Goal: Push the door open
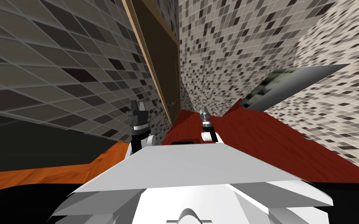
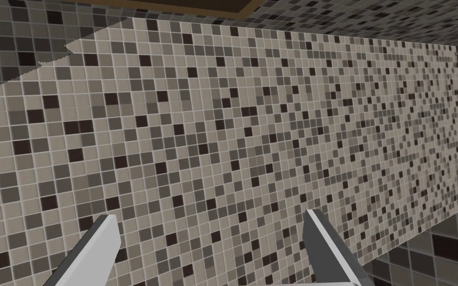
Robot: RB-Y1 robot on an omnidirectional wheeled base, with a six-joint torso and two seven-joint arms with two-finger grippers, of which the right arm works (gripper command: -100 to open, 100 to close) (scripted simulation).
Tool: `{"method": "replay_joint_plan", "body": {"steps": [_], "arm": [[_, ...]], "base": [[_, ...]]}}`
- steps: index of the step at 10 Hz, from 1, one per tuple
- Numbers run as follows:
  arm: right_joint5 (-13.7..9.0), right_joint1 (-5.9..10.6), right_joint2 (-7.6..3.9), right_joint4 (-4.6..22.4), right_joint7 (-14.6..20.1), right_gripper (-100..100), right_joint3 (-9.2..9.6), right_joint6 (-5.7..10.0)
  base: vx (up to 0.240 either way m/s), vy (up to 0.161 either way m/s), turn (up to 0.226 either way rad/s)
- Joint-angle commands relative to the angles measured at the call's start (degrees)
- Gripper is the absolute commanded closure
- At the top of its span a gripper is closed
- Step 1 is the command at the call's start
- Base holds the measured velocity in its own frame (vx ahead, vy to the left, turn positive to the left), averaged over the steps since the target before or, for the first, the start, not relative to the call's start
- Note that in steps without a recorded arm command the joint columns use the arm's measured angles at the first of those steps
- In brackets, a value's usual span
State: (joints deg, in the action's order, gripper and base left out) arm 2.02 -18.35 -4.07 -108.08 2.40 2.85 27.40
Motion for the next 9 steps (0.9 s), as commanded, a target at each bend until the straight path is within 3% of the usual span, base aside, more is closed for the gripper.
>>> {"method": "replay_joint_plan", "body": {"steps": [1,9], "arm": [[0.39,0.97,-0.19,1.85,0.1,-100,0.48,0.31],[2.01,5.53,-1.43,10.79,1.13,-100,2.39,1.83]], "base": [[0.063,-0.069,0.09],[0.072,-0.067,0.077]]}}
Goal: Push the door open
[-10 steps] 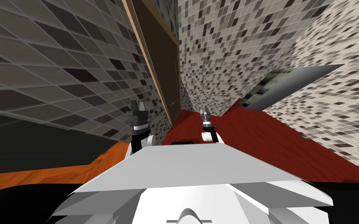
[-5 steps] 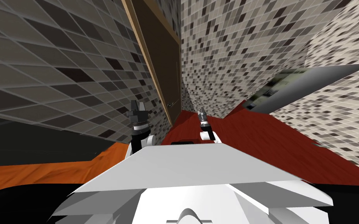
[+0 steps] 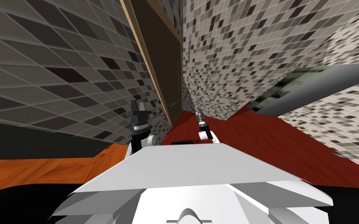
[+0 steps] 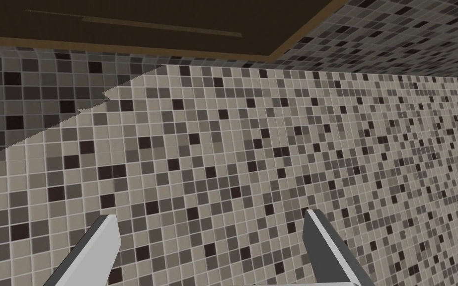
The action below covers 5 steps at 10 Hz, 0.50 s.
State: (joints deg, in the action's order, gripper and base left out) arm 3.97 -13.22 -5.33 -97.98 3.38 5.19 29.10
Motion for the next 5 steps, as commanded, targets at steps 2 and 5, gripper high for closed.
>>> {"method": "replay_joint_plan", "body": {"steps": [2,5], "arm": [[0.41,1.38,-0.31,2.61,0.37,-100,0.46,0.45],[1.28,3.85,-0.66,7.45,0.93,-100,1.5,1.27]], "base": [[0.052,-0.056,0.068],[0.093,-0.068,0.12]]}}
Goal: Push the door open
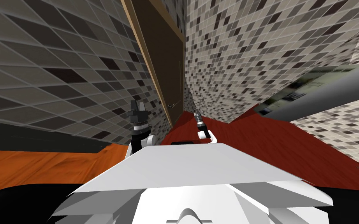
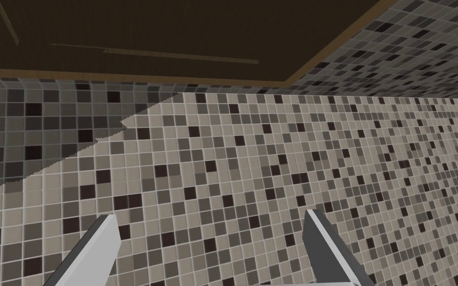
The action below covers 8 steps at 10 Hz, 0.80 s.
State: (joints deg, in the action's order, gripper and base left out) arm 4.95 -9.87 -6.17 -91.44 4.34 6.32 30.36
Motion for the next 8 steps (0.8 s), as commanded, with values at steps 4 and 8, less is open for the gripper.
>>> {"method": "replay_joint_plan", "body": {"steps": [4,8], "arm": [[1.01,2.51,0.0,4.86,0.43,-100,1.21,0.69],[1.91,5.05,-0.12,9.84,1.01,-100,2.28,1.53]], "base": [[0.072,-0.055,0.075],[0.081,-0.055,0.089]]}}
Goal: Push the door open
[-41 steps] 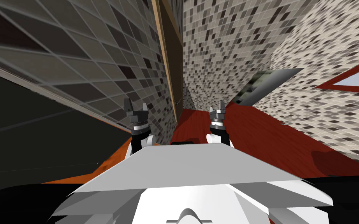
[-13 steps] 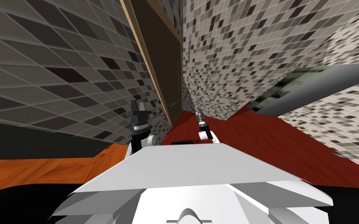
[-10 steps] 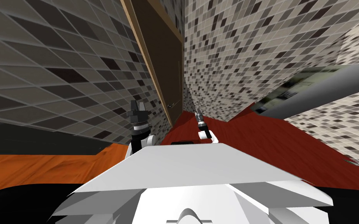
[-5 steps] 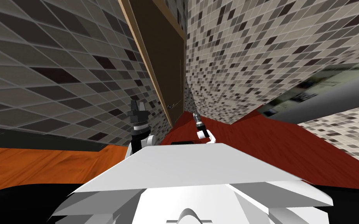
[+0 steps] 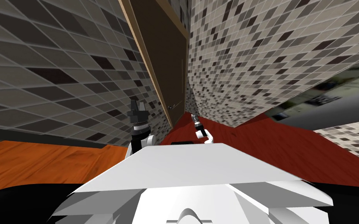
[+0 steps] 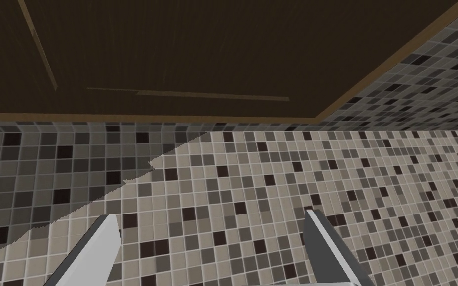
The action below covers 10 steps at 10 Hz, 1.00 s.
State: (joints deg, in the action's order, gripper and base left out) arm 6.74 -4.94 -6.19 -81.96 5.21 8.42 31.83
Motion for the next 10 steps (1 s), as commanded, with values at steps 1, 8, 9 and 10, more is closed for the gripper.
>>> {"method": "replay_joint_plan", "body": {"steps": [1,8,9,10], "arm": [[0.47,1.14,-0.09,2.36,0.37,-100,0.6,0.4],[1.73,4.7,0.06,9.34,1.17,-100,2.1,1.58],[2.08,5.69,0.18,11.28,1.4,-100,2.51,1.91],[2.25,6.19,0.25,12.25,1.51,-100,2.72,2.08]], "base": [[0.111,-0.058,0.131],[0.068,-0.044,0.082],[0.097,-0.052,0.123],[0.101,-0.059,0.094]]}}
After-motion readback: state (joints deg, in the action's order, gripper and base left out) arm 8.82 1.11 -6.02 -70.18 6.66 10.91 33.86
